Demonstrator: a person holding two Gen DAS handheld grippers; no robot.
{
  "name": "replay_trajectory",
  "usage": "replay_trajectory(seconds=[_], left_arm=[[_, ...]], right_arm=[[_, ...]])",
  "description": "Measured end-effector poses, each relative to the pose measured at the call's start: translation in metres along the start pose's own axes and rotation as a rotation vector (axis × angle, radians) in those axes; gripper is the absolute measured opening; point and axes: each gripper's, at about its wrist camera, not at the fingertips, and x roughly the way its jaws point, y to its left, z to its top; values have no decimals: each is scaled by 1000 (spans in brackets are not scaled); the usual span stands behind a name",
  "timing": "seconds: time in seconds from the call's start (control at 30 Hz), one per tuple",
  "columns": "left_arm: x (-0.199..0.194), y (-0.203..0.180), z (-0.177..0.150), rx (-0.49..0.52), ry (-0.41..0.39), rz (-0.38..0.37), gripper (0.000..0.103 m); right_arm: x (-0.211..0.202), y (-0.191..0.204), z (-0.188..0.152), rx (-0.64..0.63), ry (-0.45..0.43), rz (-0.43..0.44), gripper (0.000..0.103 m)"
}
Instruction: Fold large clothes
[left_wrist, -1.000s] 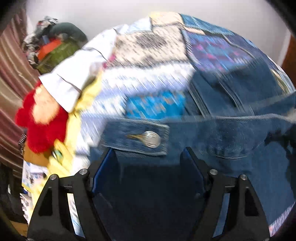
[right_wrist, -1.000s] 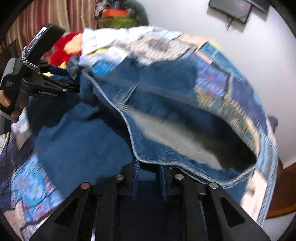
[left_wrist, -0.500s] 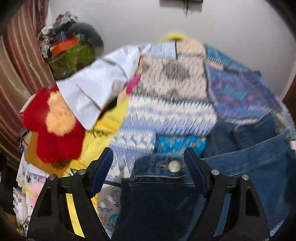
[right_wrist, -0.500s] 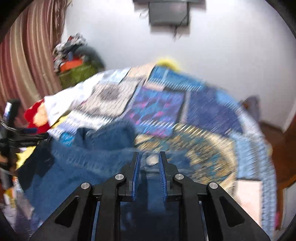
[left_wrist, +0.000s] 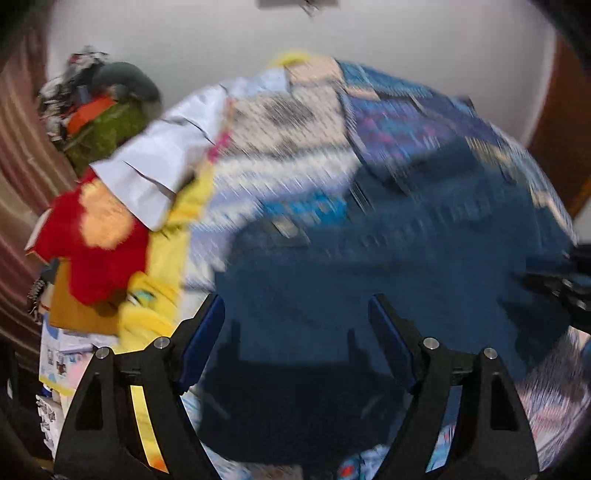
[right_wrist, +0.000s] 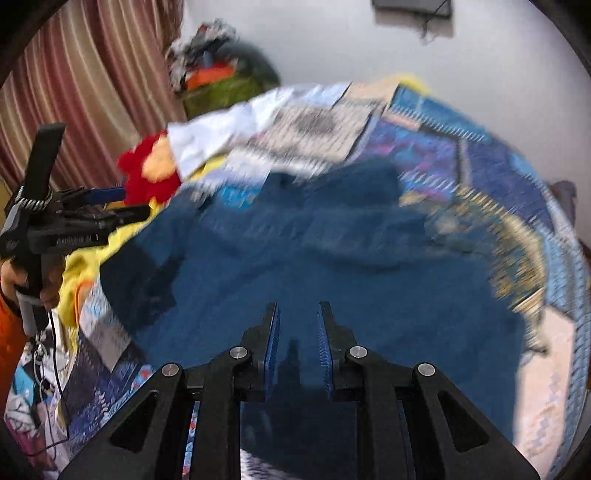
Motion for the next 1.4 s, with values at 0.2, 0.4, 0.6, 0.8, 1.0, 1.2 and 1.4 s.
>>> replay_trajectory(seconds=[0.2,0.4,0.6,0.8,1.0,1.2,1.4], left_arm=[[32,-20,-46,49,60,63,80],[35,-20,-65,137,30,178,85],[28,12,-72,21,43,148,91],[10,40,-83,-85,34,154,91],[-17,62,-98,-185,24,203,91],[-50,89,-111,-322,-13,207,91],[-62,89,-136,-478,-4,50,91]], right_arm=[[42,16,-30,-133,107,-123,15],[27,22,-43,-271,82,-336,24],[1,-24,-53,-157,51,-403,89],[-40,-63,-68,-26,26,-306,89],[-67,-68,-80,-8,6,-356,90],[-93,-85,-89,85,-7,-343,89],[-114,-76,-86,152,-78,-286,90]])
